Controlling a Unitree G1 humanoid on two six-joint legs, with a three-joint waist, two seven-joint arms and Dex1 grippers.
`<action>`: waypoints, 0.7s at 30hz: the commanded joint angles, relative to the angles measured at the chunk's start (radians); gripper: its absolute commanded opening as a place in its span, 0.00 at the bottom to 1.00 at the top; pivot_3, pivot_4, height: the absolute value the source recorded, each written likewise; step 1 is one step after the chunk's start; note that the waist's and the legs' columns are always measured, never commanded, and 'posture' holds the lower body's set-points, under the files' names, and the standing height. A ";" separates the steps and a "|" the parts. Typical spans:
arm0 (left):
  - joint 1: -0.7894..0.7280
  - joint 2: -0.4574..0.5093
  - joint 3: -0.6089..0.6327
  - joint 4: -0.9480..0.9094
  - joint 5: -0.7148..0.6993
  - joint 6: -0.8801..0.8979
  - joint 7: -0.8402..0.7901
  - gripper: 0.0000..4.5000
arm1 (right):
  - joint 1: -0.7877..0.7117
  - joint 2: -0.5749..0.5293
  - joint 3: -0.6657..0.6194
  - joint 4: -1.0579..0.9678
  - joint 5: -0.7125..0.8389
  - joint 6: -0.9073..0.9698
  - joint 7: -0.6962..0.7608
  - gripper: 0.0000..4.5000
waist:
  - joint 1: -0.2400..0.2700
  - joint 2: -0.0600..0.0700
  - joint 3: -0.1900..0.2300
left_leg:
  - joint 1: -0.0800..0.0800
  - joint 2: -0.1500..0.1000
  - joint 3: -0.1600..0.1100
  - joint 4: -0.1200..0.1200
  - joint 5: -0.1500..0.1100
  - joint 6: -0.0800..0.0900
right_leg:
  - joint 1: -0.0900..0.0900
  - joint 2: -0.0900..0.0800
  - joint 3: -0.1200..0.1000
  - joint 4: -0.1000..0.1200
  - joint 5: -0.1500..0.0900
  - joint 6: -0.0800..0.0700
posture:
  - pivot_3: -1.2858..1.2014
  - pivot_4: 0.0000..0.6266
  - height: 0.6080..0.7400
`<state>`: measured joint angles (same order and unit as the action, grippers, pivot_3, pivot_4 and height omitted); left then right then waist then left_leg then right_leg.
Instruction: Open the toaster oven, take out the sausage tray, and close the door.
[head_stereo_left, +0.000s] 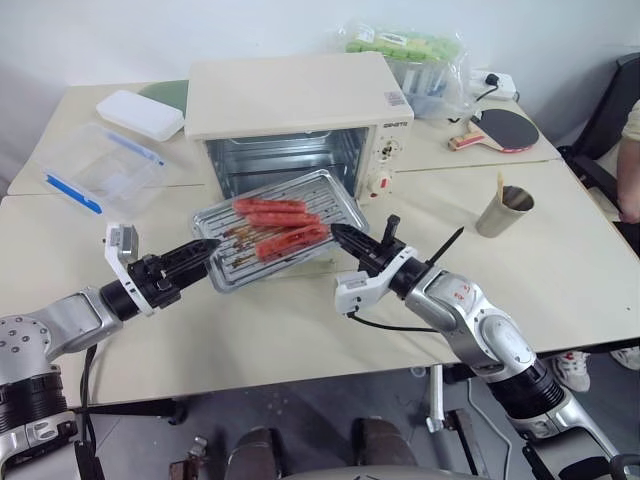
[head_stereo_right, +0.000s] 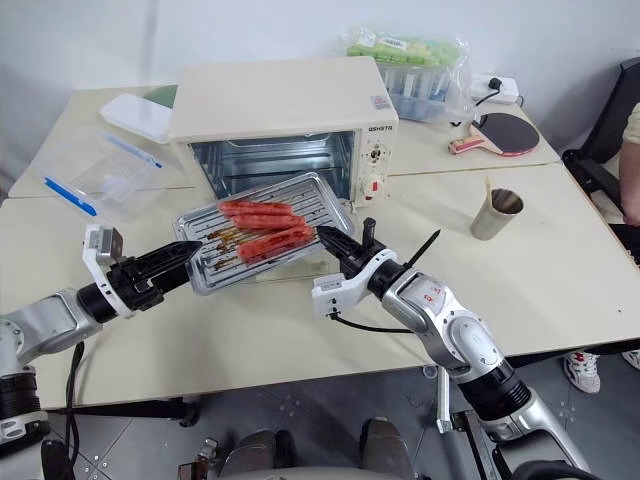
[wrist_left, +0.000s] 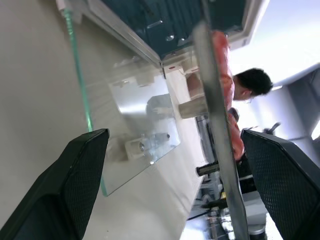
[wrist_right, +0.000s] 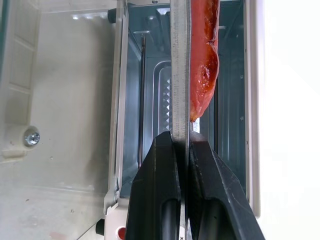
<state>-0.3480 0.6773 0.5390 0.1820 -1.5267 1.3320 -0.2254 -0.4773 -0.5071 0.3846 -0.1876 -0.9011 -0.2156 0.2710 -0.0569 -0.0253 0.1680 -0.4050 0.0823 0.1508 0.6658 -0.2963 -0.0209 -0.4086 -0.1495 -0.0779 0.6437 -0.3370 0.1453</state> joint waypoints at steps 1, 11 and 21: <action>-0.023 -0.001 0.013 0.028 -0.084 0.016 0.023 0.86 | -0.024 0.002 -0.038 -0.021 0.016 -0.010 -0.022 0.00 | 0.001 0.000 0.000 | 0.000 0.000 0.000 0.000 0.000 0.000 | 0.000 0.000 0.000 0.000 0.000 0.000 | 0.52 0.24 1.00; -0.062 -0.022 -0.043 0.071 -0.176 0.024 0.084 0.18 | -0.036 0.011 -0.030 -0.007 0.034 -0.036 -0.012 0.00 | 0.002 0.000 0.000 | 0.000 -0.001 0.000 0.001 0.000 0.000 | 0.001 0.000 0.000 0.000 0.000 0.000 | 0.52 0.24 1.00; -0.030 -0.016 -0.111 0.024 -0.305 0.002 0.209 0.00 | -0.035 0.025 -0.035 -0.014 0.077 -0.040 0.025 0.18 | 0.002 0.000 0.000 | 0.000 -0.001 0.000 0.000 0.000 0.000 | 0.001 0.000 0.000 0.000 0.000 0.000 | 0.52 0.24 1.00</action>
<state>-0.3814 0.6557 0.4441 0.2487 -1.7739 1.3312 -0.0357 -0.4898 -0.4999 0.3716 -0.1507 -0.8642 -0.2417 0.2995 -0.0551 -0.0256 0.1678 -0.4048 0.0819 0.1504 0.6662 -0.2962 -0.0209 -0.4080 -0.1495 -0.0777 0.6438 -0.3370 0.1453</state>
